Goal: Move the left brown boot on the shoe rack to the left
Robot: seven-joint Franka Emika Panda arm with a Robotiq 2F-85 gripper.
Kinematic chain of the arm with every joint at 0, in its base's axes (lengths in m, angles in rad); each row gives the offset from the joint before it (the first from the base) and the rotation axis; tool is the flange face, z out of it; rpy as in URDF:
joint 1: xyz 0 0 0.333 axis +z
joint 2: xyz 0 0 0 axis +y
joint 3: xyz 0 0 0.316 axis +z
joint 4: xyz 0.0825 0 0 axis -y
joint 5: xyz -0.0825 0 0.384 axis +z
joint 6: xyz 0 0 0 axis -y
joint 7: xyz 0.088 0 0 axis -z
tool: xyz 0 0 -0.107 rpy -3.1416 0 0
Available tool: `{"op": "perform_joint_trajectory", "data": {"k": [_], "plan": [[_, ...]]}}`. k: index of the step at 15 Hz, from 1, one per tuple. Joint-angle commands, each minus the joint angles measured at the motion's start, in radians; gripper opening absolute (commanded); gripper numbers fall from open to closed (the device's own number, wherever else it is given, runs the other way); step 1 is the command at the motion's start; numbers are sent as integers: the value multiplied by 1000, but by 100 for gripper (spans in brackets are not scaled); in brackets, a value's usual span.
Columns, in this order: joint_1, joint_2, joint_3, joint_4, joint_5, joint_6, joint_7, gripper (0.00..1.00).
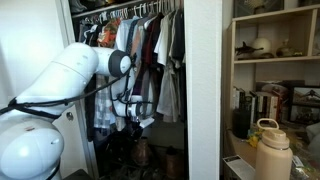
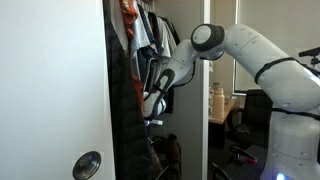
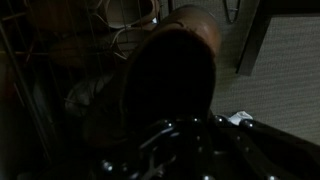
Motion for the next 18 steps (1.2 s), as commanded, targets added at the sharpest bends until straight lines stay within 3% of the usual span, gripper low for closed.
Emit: {"op": "perform_joint_trajectory", "data": {"k": [1, 5, 12, 13, 18], "plan": [[53, -15, -30, -6, -42, 20, 2, 5], [94, 11, -86, 16, -106, 52, 23, 5], [99, 55, -141, 61, -129, 185, 51, 5], [97, 59, -144, 58, -126, 197, 55, 24], [79, 52, -153, 27, -111, 301, 121, 60]]}}
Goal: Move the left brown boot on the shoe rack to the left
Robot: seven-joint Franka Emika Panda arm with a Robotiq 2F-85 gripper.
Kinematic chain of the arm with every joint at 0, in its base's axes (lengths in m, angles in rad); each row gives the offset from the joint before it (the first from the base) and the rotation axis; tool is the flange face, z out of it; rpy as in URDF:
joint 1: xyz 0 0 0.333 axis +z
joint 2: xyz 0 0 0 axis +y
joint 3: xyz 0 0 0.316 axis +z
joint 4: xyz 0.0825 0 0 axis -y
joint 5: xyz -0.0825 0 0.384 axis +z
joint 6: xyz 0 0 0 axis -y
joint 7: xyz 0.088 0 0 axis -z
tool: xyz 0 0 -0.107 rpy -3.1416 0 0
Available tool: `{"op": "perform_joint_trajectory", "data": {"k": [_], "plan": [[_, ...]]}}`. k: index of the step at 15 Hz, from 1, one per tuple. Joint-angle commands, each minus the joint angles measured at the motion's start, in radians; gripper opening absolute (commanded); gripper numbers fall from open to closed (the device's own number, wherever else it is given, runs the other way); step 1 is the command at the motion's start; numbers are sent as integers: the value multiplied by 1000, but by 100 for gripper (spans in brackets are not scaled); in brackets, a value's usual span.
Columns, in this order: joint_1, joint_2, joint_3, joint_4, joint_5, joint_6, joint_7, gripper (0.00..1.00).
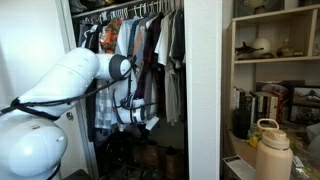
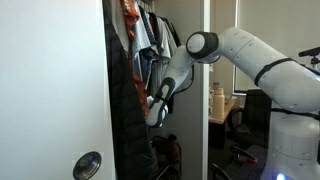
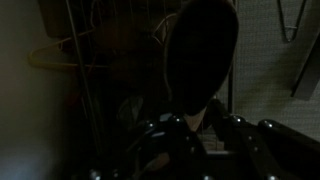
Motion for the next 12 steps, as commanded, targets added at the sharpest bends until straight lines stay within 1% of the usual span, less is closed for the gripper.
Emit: {"op": "perform_joint_trajectory", "data": {"k": [1, 2, 3, 5, 6, 8, 12], "plan": [[-3, -21, -8, -23, -2, 60, 78, 69], [-8, -34, -3, -29, 9, 39, 100, 75], [0, -51, -11, -32, 10, -9, 129, 82], [-16, -91, 4, -55, 36, -58, 184, 97], [-15, -111, 3, -66, 44, -82, 217, 100], [-10, -165, -8, -94, 57, -121, 308, 100], [-36, -320, 6, -198, 109, -186, 484, 100]]}}
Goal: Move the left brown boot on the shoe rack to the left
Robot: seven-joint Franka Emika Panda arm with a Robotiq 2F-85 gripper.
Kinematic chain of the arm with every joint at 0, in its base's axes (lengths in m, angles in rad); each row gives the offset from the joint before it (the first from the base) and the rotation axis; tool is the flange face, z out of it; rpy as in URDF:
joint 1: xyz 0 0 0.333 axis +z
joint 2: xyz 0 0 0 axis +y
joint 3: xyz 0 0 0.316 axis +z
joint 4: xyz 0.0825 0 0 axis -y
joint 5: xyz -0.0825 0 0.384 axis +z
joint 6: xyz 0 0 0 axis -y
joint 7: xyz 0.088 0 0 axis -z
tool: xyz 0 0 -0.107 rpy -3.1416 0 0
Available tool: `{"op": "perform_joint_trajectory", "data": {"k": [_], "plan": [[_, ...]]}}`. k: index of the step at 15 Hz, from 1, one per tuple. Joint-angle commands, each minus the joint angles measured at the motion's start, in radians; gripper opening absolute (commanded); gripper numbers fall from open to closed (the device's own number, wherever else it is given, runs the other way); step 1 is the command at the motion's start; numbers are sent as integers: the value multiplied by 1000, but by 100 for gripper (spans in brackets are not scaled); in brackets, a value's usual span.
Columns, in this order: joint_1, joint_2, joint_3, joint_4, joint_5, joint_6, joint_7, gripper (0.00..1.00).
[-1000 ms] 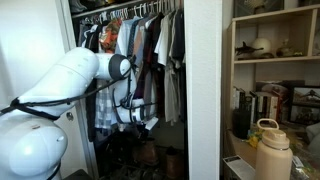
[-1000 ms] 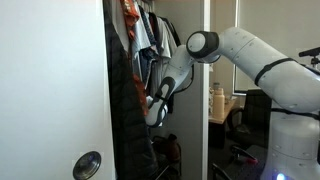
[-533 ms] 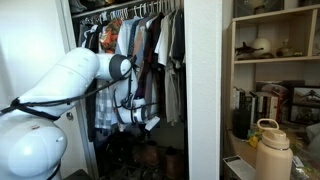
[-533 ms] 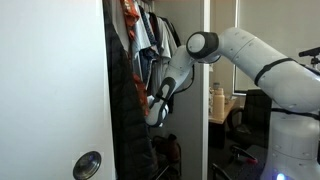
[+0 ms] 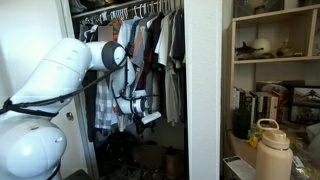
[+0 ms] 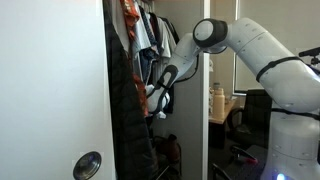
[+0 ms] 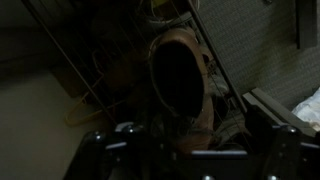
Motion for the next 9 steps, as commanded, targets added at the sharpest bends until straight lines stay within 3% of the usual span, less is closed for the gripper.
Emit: {"op": "perform_joint_trajectory", "data": {"k": [1, 9], "plan": [[-25, -207, 14, -161, 57, -69, 148, 100], [-49, -575, 57, -400, 305, -270, 388, 100]]}}
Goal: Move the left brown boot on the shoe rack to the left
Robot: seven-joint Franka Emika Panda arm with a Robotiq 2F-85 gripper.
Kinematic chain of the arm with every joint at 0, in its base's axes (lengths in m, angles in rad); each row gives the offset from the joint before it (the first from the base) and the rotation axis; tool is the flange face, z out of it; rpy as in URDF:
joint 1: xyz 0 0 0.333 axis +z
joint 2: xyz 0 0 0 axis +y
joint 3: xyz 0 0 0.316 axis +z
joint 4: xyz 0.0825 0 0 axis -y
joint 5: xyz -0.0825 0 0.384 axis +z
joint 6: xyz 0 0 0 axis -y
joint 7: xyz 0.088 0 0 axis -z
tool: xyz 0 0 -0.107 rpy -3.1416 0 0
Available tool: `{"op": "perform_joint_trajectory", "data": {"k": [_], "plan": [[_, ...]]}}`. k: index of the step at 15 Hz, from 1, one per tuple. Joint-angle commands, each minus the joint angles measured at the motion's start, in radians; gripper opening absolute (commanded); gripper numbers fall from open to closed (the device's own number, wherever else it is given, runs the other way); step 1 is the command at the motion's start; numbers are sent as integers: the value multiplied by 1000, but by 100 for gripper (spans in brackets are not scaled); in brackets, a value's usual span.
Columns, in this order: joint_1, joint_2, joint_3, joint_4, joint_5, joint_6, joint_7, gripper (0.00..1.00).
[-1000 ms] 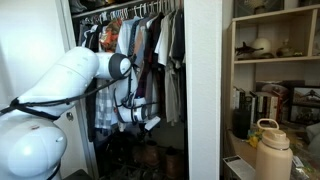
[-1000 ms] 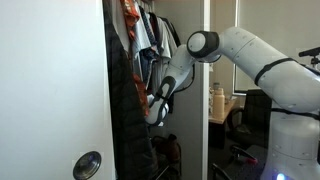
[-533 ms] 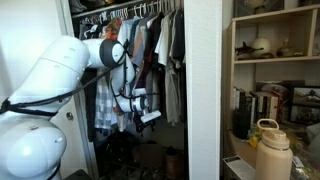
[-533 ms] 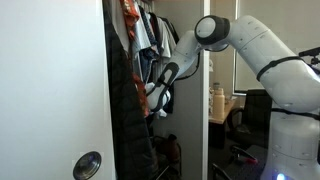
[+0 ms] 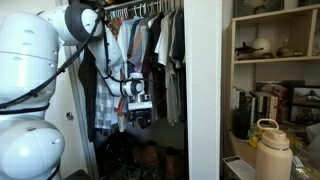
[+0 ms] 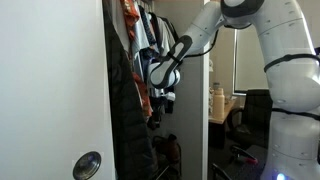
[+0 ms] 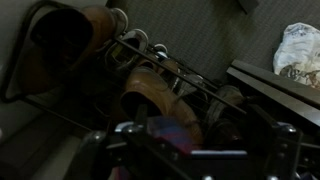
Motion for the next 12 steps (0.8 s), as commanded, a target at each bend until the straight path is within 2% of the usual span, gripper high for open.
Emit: {"op": "perform_joint_trajectory", "data": {"k": [1, 7, 12], "plan": [[5, -200, 14, -152, 87, -44, 117, 100], [27, -317, -8, -274, 67, -50, 288, 100], [22, -327, -34, -317, 112, -19, 224, 100]]}}
